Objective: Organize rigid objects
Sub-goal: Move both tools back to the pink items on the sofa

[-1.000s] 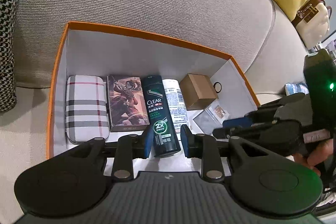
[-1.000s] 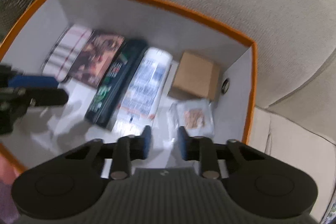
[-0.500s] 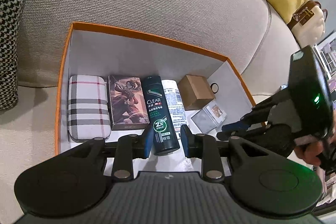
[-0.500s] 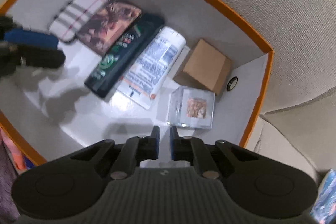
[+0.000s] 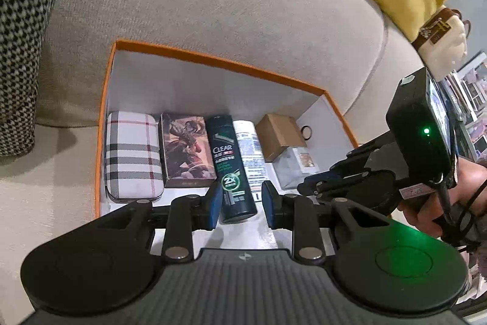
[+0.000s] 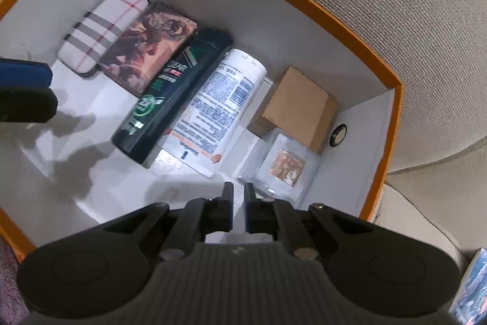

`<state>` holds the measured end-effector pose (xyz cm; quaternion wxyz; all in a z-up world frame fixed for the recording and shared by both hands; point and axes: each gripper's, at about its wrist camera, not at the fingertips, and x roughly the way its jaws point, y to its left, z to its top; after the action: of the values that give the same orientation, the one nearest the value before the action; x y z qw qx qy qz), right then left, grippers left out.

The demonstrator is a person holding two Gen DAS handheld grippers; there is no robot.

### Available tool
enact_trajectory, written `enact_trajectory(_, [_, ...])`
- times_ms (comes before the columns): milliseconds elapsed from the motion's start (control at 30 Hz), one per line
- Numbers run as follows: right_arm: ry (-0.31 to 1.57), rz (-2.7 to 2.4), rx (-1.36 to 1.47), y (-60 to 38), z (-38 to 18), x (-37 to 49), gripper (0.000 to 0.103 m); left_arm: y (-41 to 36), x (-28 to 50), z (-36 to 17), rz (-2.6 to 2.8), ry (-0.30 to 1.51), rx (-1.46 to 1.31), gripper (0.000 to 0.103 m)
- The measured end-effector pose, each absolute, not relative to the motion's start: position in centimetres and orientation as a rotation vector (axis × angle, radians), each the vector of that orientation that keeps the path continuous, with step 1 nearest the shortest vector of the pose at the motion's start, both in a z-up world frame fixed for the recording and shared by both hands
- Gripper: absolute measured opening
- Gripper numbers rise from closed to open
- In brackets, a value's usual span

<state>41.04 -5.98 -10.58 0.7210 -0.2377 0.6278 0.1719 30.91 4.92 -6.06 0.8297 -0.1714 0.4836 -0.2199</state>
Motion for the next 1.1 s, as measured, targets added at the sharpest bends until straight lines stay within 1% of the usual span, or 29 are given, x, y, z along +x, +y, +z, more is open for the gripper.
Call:
enact_trajectory(100, [1.320, 0.410, -0.478, -5.8, -8.3, 39.9, 0.007, 5.0, 29.9, -4.6, -0.474, 0.996, -0.356, 0.031])
enact_trajectory(300, [1.093, 0.452, -0.282, -6.1, -2.5, 35.3, 0.008, 6.1, 26.0, -1.6, -0.475, 0.923, -0.365, 0.031])
enact_trajectory(367, [1.039, 0.465, -0.222, -6.3, -1.1, 33.1, 0.018, 6.8, 24.3, -1.1, -0.461, 0.909, -0.376, 0.031])
enact_trajectory(400, [1.013, 0.471, -0.196, -6.3, -0.5, 31.8, 0.021, 7.1, 23.5, -0.9, -0.450, 0.909, -0.381, 0.031])
enact_trajectory(433, [0.993, 0.477, -0.177, -6.3, -0.3, 30.8, 0.025, 7.4, 22.6, -0.9, -0.435, 0.914, -0.384, 0.031])
enact_trajectory(567, [0.948, 0.473, -0.099, -6.5, -0.4, 26.3, 0.025, 8.7, 19.3, -1.5, -0.371, 0.951, -0.404, 0.031])
enact_trajectory(667, [0.968, 0.468, 0.019, -6.9, -1.6, 23.9, 0.025, 9.5, 17.3, -2.6, -0.328, 0.987, -0.423, 0.031])
enact_trajectory(800, [0.988, 0.451, 0.118, -6.5, -3.9, 21.2, 0.025, 10.0, 15.0, -3.8, -0.266, 1.030, -0.371, 0.032])
enact_trajectory(833, [0.989, 0.449, 0.131, -6.4, -4.3, 20.7, 0.026, 10.2, 14.5, -4.0, -0.249, 1.037, -0.354, 0.033])
enact_trajectory(900, [0.989, 0.446, 0.154, -5.7, -5.2, 19.8, 0.034, 10.5, 13.6, -4.6, -0.219, 1.048, -0.328, 0.042])
enact_trajectory(933, [0.993, 0.451, 0.158, -5.2, -5.8, 19.4, 0.038, 10.6, 13.3, -5.0, -0.209, 1.053, -0.312, 0.044])
enact_trajectory(967, [0.999, 0.461, 0.153, -4.6, -6.2, 19.0, 0.038, 10.6, 13.0, -5.3, -0.196, 1.059, -0.294, 0.049])
enact_trajectory(1033, [1.014, 0.497, 0.122, -3.2, -7.2, 18.3, 0.038, 10.6, 12.6, -6.0, -0.162, 1.074, -0.235, 0.054])
enact_trajectory(1100, [1.015, 0.521, 0.073, -1.9, -7.8, 17.6, 0.038, 10.6, 12.6, -6.7, -0.137, 1.076, -0.219, 0.065])
